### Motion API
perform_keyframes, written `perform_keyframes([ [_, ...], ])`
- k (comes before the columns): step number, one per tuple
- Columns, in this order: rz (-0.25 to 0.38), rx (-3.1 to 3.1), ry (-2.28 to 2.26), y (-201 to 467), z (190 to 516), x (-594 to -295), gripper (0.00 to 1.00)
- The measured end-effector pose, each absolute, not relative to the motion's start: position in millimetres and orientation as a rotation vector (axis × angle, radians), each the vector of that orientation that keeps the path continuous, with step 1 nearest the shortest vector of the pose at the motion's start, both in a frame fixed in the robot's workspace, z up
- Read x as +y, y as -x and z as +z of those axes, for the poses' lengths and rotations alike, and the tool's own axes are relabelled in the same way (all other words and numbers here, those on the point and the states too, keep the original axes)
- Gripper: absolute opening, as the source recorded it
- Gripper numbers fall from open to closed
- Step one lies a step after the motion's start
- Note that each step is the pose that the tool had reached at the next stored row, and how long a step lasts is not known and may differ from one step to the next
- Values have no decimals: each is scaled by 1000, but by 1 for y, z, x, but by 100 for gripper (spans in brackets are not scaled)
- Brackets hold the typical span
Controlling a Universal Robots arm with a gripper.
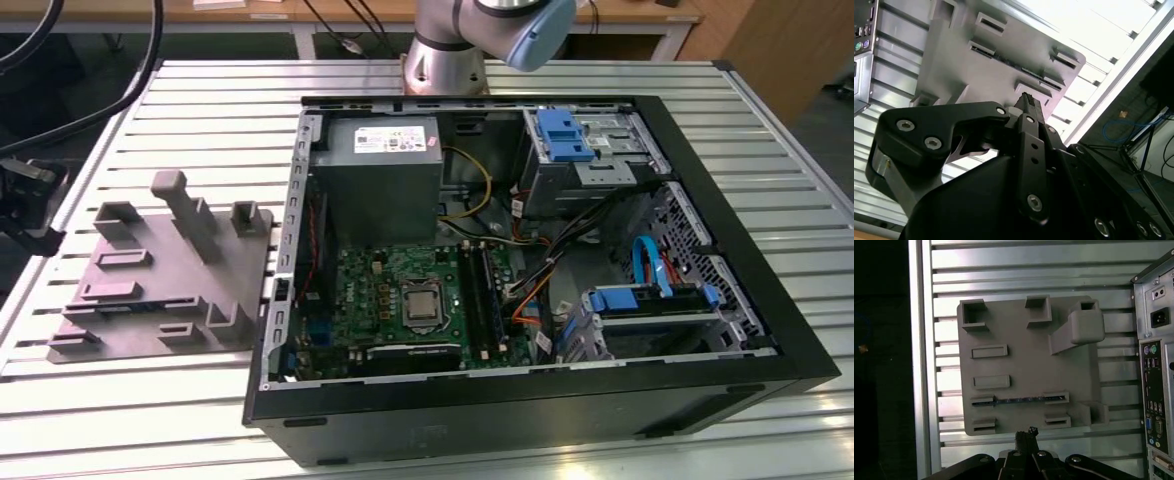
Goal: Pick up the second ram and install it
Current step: 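Reach for the second ram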
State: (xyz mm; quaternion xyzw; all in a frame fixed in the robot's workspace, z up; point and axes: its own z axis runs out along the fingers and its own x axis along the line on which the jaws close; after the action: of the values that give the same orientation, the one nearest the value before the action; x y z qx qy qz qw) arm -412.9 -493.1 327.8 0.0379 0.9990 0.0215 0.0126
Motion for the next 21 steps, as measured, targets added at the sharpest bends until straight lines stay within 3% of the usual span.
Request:
perform_keyframes([
  [21, 67, 3114, -118, 414, 302, -500, 11],
])
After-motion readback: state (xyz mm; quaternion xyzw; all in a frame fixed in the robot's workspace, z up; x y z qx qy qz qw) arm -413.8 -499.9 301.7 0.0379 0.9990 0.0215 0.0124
